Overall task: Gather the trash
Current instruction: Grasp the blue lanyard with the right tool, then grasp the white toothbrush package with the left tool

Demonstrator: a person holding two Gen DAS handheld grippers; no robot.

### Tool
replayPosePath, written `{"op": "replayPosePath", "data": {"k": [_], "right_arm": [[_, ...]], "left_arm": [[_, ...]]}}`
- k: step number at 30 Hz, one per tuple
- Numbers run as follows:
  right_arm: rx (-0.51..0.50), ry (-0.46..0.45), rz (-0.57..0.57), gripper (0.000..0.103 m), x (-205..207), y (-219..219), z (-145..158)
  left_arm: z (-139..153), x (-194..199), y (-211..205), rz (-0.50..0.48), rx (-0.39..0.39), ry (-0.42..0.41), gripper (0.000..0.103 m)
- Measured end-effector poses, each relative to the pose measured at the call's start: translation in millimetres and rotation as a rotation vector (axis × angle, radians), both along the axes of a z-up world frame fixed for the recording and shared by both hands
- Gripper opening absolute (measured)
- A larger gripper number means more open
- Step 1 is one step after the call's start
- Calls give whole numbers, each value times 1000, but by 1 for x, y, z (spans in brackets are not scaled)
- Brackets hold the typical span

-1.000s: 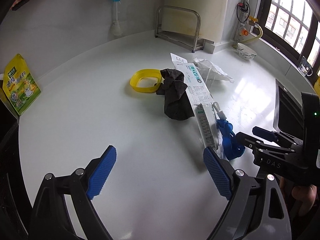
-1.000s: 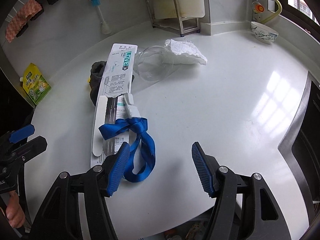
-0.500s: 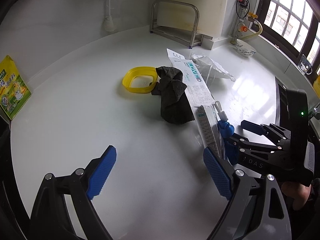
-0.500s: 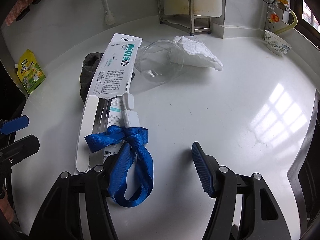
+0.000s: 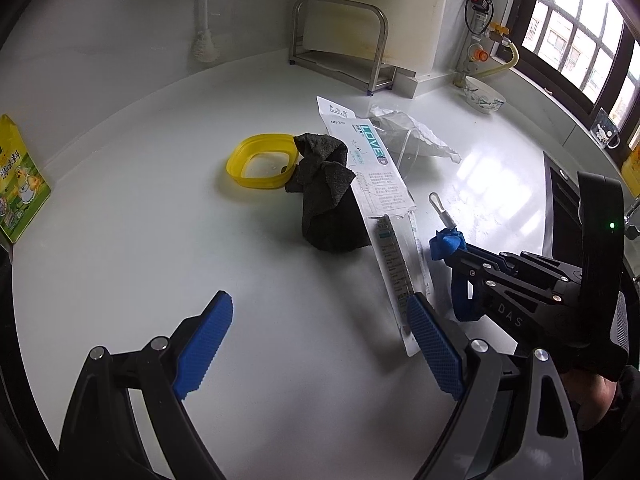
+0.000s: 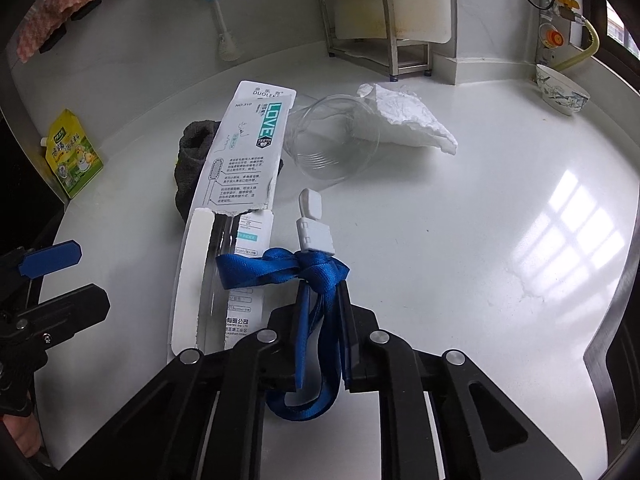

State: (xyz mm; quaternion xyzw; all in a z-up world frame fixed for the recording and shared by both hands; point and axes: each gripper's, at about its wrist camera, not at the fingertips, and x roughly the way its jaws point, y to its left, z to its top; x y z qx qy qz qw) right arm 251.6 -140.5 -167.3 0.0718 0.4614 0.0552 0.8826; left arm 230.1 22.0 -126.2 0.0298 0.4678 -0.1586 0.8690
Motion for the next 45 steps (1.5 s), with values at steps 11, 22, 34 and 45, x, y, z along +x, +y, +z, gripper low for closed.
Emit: {"op": "replayPosePath", "data": {"k": [11, 22, 34, 45], "right_arm": [[32, -16, -195, 12, -40, -53, 9], [72, -44, -283, 12, -78, -74, 19], [91, -54, -300, 12, -94, -76, 24], [103, -54, -274, 12, -100, -67, 30]], "left_arm": [[-11, 15, -47, 17, 6, -15, 88], [-42, 40, -98, 56, 98, -6, 88], [-45, 43, -99, 97, 102, -8, 50], [-12, 13, -78, 85, 81, -81, 46]]}}
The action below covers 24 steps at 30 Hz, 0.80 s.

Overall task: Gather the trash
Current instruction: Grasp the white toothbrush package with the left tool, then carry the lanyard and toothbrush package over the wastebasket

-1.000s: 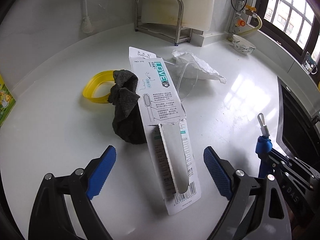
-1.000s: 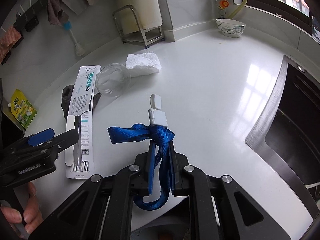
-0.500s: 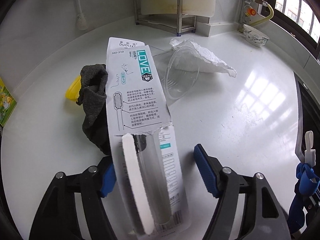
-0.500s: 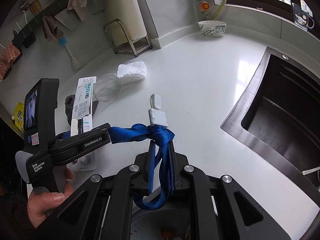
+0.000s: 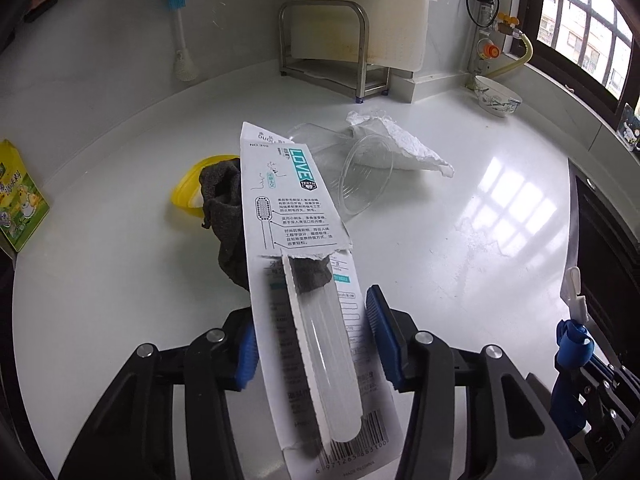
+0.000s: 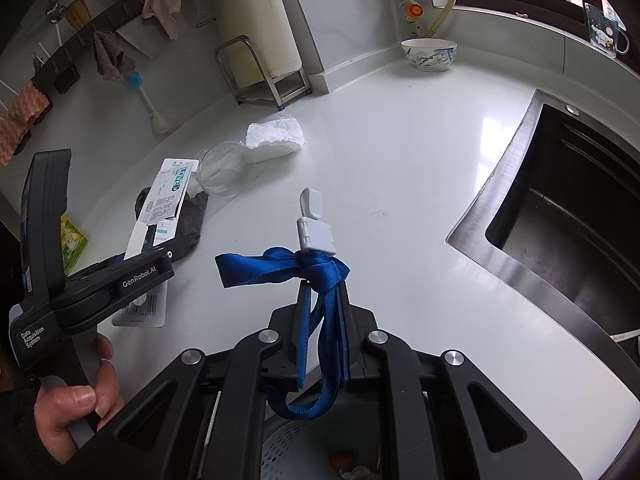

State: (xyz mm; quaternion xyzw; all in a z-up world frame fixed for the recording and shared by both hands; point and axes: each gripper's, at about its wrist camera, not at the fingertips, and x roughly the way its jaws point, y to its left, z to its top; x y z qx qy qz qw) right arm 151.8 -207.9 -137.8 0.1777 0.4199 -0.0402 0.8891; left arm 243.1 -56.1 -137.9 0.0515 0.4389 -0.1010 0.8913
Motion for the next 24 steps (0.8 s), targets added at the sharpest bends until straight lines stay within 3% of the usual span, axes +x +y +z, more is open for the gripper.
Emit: {"op": "replayPosePath", "data": {"k": [7, 10, 11, 12, 24], "right_arm": [[0, -12, 39, 12, -2, 10, 7], [-4, -18, 57, 12, -3, 16, 11], [-4, -20, 61, 12, -4, 17, 12], [-4, -21, 65, 12, -5, 18, 12], [-7, -34, 100, 12, -16, 27, 19]], "left_arm": [[19, -14, 15, 6, -29, -29, 37], [25, -19, 21, 8, -49, -31, 29], [26, -20, 22, 8, -50, -33, 18], [27, -22, 23, 7, -51, -34, 14], [48, -46, 34, 17, -72, -86, 13]]}}
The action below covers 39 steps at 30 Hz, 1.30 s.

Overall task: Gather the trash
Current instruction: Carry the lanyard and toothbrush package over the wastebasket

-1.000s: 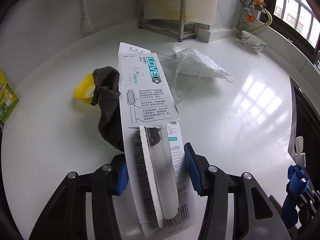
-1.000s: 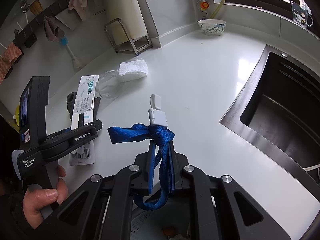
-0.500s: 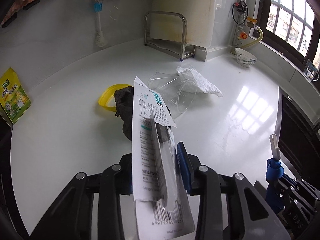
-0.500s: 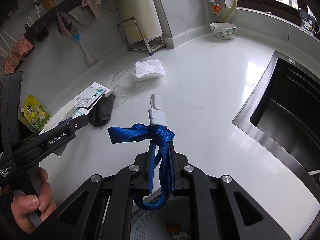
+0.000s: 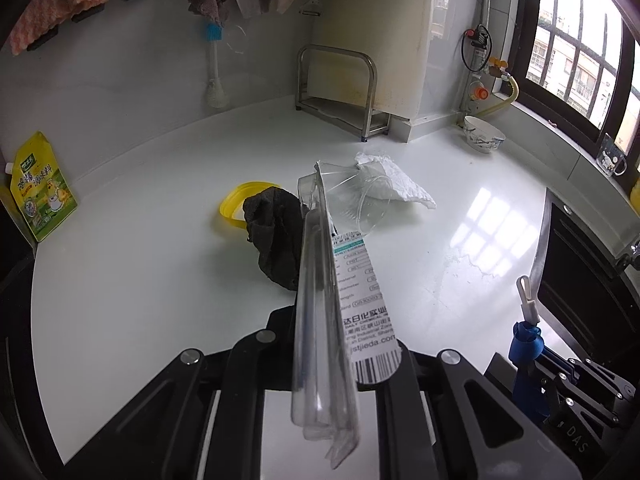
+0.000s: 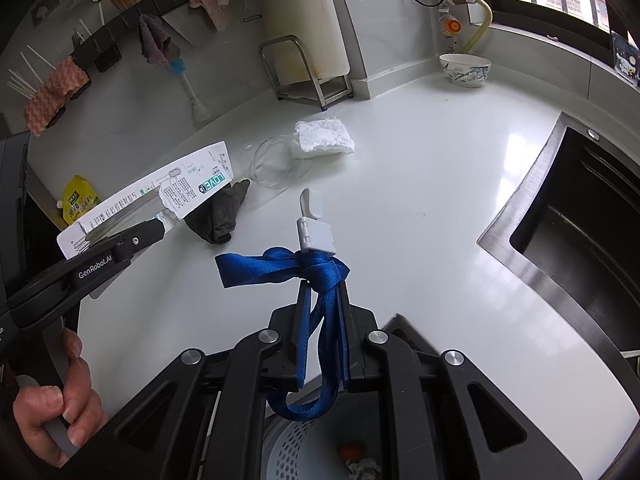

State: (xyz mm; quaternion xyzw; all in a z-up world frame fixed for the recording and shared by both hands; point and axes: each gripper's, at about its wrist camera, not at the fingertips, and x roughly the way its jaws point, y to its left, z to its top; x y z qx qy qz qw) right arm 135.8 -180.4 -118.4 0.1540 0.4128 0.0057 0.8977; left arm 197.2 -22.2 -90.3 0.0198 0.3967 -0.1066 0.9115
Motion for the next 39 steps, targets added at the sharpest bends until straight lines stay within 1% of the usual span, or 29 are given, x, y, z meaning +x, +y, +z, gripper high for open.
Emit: {"op": "replayPosePath", "data": {"k": [4, 11, 17, 23, 29, 35, 39], "right_arm": [[1, -11, 14, 12, -5, 0, 4], [7, -20, 35, 12, -20, 0, 9], [12, -25, 51, 12, -40, -4, 13], [12, -27, 67, 12, -66, -12, 16], [9, -9, 80, 12, -99, -22, 14], [10, 30, 99, 12, -134, -29, 3], [10, 58, 113, 12, -152, -31, -6]], "left_arm": [[7, -13, 2, 1, 13, -23, 12], [19, -34, 7, 15, 7, -36, 10], [30, -58, 4, 13, 0, -53, 10], [38, -90, -4, -2, -7, -59, 10], [33, -129, -15, -29, 4, -33, 10], [24, -169, -32, -58, 14, -7, 10], [15, -188, -41, -76, 15, 15, 10]]}}
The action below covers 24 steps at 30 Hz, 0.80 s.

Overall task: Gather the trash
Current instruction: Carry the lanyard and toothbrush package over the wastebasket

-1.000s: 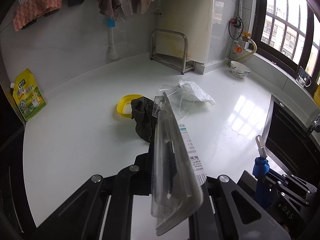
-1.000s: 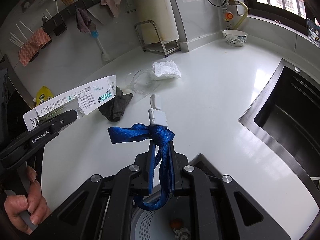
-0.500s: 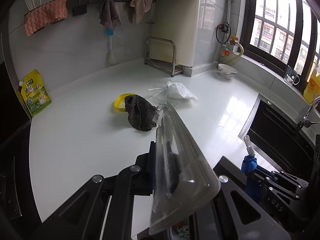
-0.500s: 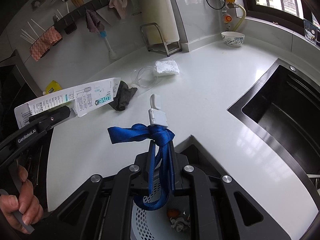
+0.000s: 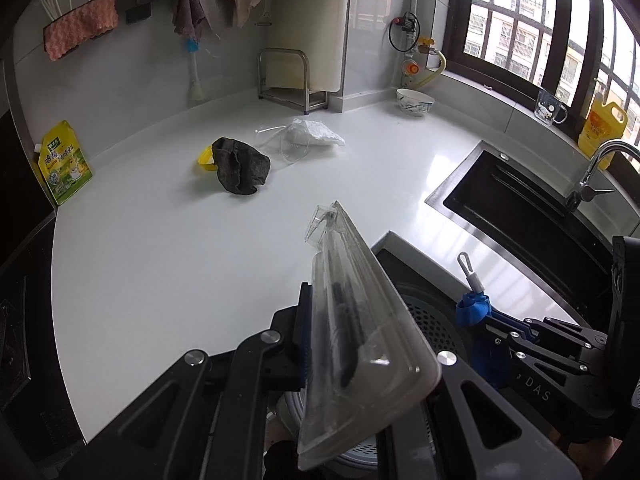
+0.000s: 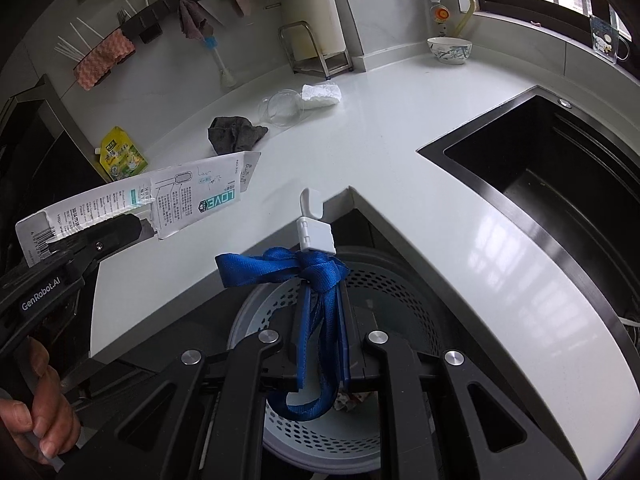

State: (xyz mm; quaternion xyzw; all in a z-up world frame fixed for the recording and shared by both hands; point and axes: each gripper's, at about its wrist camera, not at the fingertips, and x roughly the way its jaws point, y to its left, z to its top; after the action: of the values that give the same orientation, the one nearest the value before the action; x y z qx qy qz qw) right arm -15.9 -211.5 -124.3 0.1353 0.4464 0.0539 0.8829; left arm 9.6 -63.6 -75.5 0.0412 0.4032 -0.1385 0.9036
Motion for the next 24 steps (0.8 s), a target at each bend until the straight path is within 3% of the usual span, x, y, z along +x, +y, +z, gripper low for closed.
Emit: {"op": "replayPosePath", "data": {"k": [10, 24], "right_arm": [[16, 78, -4, 12, -25, -8, -27], [51, 140, 0, 12, -28, -13, -58]], "left_arm": [[-36, -28, -20, -34, 30, 72, 10], [-60, -38, -37, -86, 42, 138, 10]]}}
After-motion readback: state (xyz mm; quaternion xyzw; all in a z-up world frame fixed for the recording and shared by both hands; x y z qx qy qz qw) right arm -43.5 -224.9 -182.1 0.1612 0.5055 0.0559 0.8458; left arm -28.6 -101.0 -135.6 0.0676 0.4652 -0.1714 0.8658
